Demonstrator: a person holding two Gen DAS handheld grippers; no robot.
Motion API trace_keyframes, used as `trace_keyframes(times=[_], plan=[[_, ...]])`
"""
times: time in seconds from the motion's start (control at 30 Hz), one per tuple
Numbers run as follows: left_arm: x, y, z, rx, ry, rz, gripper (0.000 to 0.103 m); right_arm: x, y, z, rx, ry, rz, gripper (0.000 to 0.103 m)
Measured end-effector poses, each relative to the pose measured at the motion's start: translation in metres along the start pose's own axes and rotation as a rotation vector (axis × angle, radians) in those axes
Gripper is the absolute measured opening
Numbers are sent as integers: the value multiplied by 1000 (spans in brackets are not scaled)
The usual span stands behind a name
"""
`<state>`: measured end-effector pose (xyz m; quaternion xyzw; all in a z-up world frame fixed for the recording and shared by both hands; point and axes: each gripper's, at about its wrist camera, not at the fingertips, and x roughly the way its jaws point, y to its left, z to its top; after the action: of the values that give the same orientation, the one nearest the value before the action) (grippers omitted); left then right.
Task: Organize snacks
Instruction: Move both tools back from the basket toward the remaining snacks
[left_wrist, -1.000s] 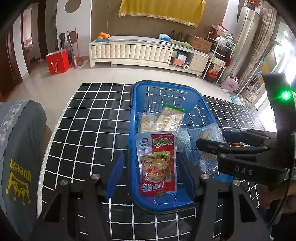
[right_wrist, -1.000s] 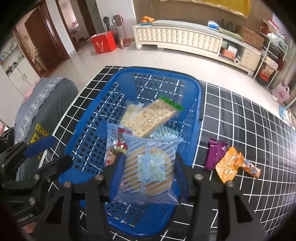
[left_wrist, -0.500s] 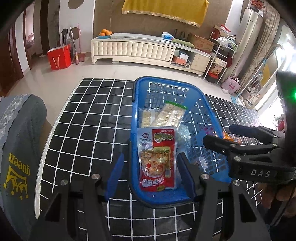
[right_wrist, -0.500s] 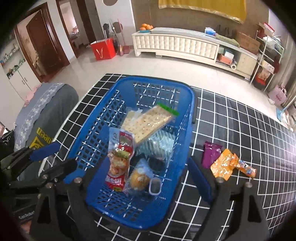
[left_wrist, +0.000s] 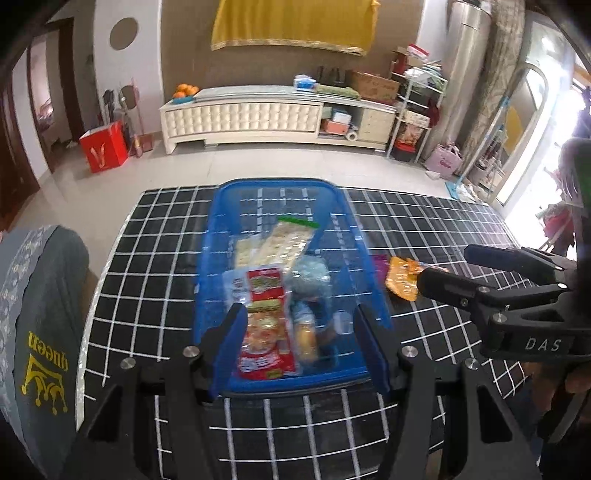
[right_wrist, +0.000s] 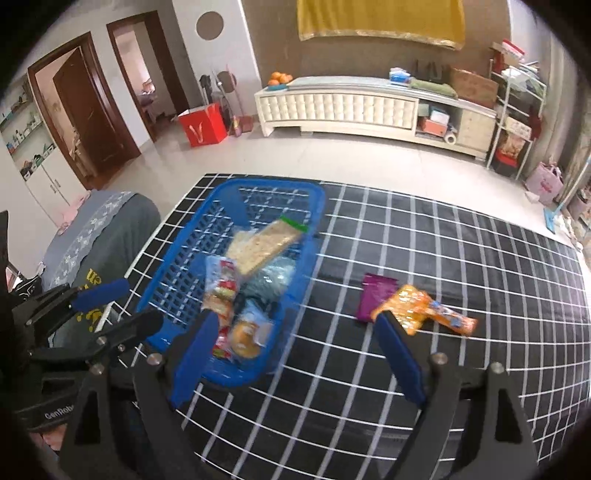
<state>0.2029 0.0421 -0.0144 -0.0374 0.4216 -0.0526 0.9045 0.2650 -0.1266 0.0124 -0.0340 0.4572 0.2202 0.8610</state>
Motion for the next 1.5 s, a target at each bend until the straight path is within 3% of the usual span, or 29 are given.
trace_keyframes(times=[0.03,0.1,0.43,0.77,0.97,1.13,1.3,1.5], plan=[[1,-6,0,7,-1,-6,58,-4,-8,-1,7,-3,-2,89],[1,-22,0,22,-9,-17,72,-9,-23,-6,23,-6,-10,89],[19,-90,-5,76,-11,-60,73,-31,-95,-35,91,-21,-53,89],[48,-154,-22,120,-11,-83,75,-42,-146,-57,53,-93,-12,89],[65,-176,-29,113,-38,-52,75,-26,-180,-65,52,-87,-15,89],[91,-189,-30,138,-53,25,75,1,-201,-67,35,-55,-28,89],[125,-193,-29,144,9,39,75,35,-208,-63,-14,-21,-5,89],[159,-190,-23,127,72,41,75,72,-209,-54,-147,-11,-47,89]])
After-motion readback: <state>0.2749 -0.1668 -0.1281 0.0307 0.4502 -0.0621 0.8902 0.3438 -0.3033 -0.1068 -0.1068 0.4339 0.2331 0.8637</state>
